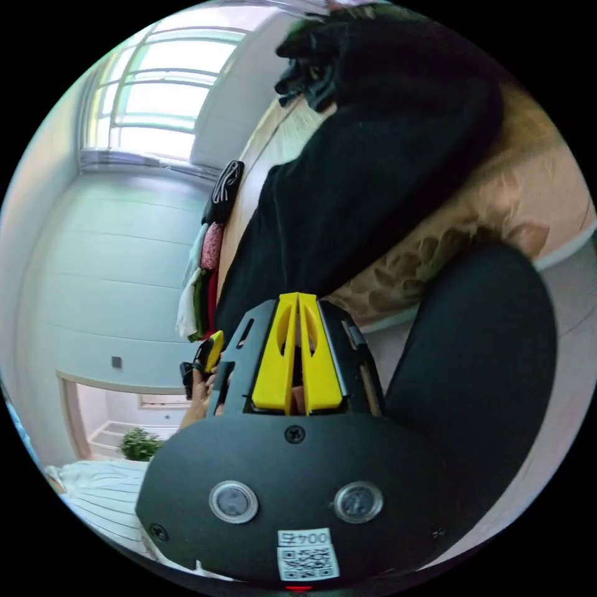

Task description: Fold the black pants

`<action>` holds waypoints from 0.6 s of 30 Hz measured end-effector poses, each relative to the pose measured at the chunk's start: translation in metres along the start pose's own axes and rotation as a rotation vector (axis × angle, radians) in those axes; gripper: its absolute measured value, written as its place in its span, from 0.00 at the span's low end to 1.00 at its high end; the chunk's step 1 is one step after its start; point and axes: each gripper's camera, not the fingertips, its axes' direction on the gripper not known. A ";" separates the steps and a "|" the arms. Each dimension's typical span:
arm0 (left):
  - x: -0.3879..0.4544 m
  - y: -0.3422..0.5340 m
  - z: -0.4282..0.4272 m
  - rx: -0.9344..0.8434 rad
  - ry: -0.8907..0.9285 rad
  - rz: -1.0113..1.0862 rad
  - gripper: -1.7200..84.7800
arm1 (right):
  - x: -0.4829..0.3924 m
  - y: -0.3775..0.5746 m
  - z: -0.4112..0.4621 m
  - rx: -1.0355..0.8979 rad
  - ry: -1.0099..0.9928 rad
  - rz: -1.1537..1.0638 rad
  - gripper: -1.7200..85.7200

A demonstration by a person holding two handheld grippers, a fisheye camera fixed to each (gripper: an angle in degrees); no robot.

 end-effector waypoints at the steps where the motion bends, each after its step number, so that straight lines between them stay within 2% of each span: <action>1: 0.001 0.000 0.005 -0.006 -0.005 0.004 0.03 | -0.015 -0.008 -0.007 0.042 0.055 -0.061 0.02; 3: 0.004 0.000 0.012 -0.014 -0.017 0.009 0.03 | -0.035 -0.023 -0.005 0.072 0.203 -0.144 0.02; 5: 0.009 0.001 0.021 -0.024 -0.033 0.021 0.03 | -0.049 -0.045 0.030 -0.029 0.503 -0.211 0.03; 6: 0.010 0.002 0.023 -0.027 -0.036 0.023 0.03 | -0.057 -0.048 0.031 -0.021 0.515 -0.217 0.04; 7: 0.011 0.002 0.026 -0.029 -0.045 0.024 0.03 | -0.083 -0.046 0.030 0.007 0.575 -0.286 0.05; 8: 0.012 0.003 0.029 -0.030 -0.051 0.026 0.03 | -0.112 -0.040 0.030 0.065 0.717 -0.370 0.07; 11: 0.015 0.006 0.036 -0.030 -0.067 0.032 0.03 | -0.148 -0.022 0.043 0.174 0.938 -0.548 0.08; 12: 0.015 0.006 0.038 -0.032 -0.071 0.035 0.03 | -0.147 -0.023 0.051 0.137 0.947 -0.565 0.08; 13: 0.017 0.006 0.043 -0.041 -0.078 0.040 0.03 | -0.139 -0.034 0.072 -0.021 0.944 -0.563 0.08; 14: 0.019 0.006 0.048 -0.052 -0.086 0.045 0.02 | -0.136 -0.046 0.084 -0.081 0.956 -0.543 0.08; 18: 0.021 0.011 0.063 -0.081 -0.106 0.042 0.02 | -0.141 -0.072 0.072 -0.121 0.885 -0.510 0.07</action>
